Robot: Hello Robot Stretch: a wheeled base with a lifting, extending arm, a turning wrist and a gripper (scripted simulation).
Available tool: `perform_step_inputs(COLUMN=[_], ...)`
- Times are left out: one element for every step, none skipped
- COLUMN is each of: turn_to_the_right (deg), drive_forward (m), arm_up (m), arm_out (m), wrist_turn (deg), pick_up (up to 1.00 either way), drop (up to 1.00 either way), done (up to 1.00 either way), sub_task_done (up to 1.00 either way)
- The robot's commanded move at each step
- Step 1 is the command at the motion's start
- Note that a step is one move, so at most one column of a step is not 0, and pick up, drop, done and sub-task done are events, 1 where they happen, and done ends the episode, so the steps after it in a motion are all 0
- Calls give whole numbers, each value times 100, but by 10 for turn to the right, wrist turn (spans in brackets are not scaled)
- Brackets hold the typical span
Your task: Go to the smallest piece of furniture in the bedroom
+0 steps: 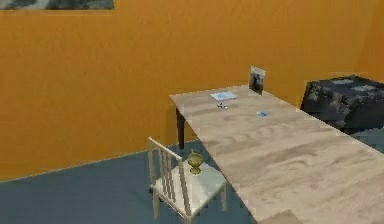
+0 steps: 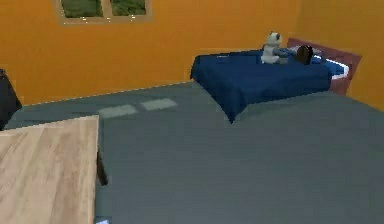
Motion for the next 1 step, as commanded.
perform_step_inputs(turn_to_the_right=[0], drive_forward=[0], arm_up=[0], arm_out=[0], wrist_turn=[0], pick_up=[0], drop=[0], done=[100], sub_task_done=[0])
